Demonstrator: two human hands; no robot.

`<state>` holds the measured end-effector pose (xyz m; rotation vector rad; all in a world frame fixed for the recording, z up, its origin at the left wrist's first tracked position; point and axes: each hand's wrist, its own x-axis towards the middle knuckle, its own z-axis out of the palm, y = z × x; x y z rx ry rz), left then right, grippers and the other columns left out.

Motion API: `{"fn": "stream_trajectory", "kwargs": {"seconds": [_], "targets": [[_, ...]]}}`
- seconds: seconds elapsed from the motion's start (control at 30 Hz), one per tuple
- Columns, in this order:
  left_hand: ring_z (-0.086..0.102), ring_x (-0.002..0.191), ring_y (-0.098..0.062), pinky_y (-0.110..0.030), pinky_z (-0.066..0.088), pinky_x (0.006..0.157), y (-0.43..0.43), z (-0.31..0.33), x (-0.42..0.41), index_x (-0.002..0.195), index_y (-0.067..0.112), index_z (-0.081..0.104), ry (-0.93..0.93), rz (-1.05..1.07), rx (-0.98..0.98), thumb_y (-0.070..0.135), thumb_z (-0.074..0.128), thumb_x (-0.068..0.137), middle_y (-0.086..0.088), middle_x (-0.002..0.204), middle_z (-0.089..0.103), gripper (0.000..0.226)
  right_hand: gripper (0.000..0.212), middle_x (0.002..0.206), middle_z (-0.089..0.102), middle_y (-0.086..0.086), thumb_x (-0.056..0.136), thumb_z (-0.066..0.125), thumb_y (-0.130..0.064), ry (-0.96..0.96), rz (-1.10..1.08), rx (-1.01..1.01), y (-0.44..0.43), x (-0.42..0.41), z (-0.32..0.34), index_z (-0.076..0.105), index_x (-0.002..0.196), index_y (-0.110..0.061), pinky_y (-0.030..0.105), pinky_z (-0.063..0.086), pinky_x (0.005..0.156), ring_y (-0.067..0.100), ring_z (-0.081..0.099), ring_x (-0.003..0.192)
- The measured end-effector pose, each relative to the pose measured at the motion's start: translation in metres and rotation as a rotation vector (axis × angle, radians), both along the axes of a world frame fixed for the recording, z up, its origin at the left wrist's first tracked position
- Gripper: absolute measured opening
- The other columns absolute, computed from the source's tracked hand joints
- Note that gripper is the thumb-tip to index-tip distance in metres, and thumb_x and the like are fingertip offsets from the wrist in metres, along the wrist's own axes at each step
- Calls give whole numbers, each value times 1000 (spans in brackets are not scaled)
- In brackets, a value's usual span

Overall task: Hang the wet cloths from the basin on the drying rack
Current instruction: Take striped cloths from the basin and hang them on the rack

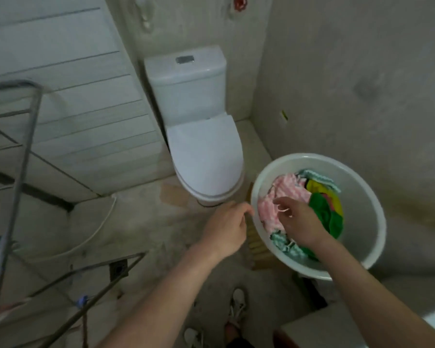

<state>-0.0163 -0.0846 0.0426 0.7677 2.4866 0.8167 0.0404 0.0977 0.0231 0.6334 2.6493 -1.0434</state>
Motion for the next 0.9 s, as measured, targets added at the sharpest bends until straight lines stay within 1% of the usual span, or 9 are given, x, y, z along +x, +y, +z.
{"fn": "stream_trajectory", "kwargs": {"seconds": [0.07,0.2,0.3,0.4,0.5,0.57,0.7,0.8,0.9], "targets": [[54,106,-25,-40,47,88,34,-26,1,112,18,61,-15,-141,-57,9,43,91,-6,113,61,29,40,121,62,15,89,54,-13,-136,34,103,28,7,-29,54,129,-13,30,43,88,31,58,109],[43,123,-30,-43,42,97,88,-74,13,123,19,56,-17,-398,-268,14,47,86,-9,130,49,38,60,121,55,13,79,42,-47,-331,69,282,59,20,-76,42,131,-17,46,45,90,36,50,114],[13,142,-33,-49,17,115,102,-90,14,138,21,42,163,-436,-447,19,50,84,-13,152,22,54,63,129,45,7,84,54,-42,-348,39,430,61,18,-83,30,141,-28,52,40,93,33,42,122],[20,139,-31,-47,3,117,119,-100,5,134,19,48,279,-450,-555,22,40,92,-14,148,34,44,59,126,51,8,87,52,-27,-358,-16,496,75,12,-91,31,142,-25,50,37,96,31,47,120],[41,127,-32,-43,22,114,131,-106,-1,127,12,56,253,-410,-515,16,44,91,-13,134,52,38,32,107,64,6,86,52,-21,-293,-35,568,84,13,-95,57,118,-22,42,37,88,29,59,103],[58,108,-29,-35,46,94,133,-107,-9,114,16,67,148,-323,-370,12,52,87,-10,115,65,31,15,92,67,5,86,53,-23,-240,-45,583,93,11,-95,67,90,-19,37,38,81,29,61,92],[64,85,-15,-26,48,79,124,-91,-26,93,12,71,-384,161,195,1,58,87,-2,94,71,18,30,56,48,-2,78,47,-34,68,-208,158,104,2,-75,41,50,-25,29,30,57,22,52,61],[64,77,-15,-29,53,73,120,-68,-32,88,17,65,-686,558,537,-2,48,93,-1,87,70,26,29,66,51,7,87,47,-12,187,-539,-395,102,-7,-40,45,59,-19,28,34,60,13,43,56],[66,79,-16,-30,54,73,113,-51,-35,90,16,68,-682,604,620,-4,44,93,0,84,72,32,16,74,52,13,92,46,-6,156,-803,-1001,105,-9,-20,53,78,-10,34,50,62,23,53,70]]}}
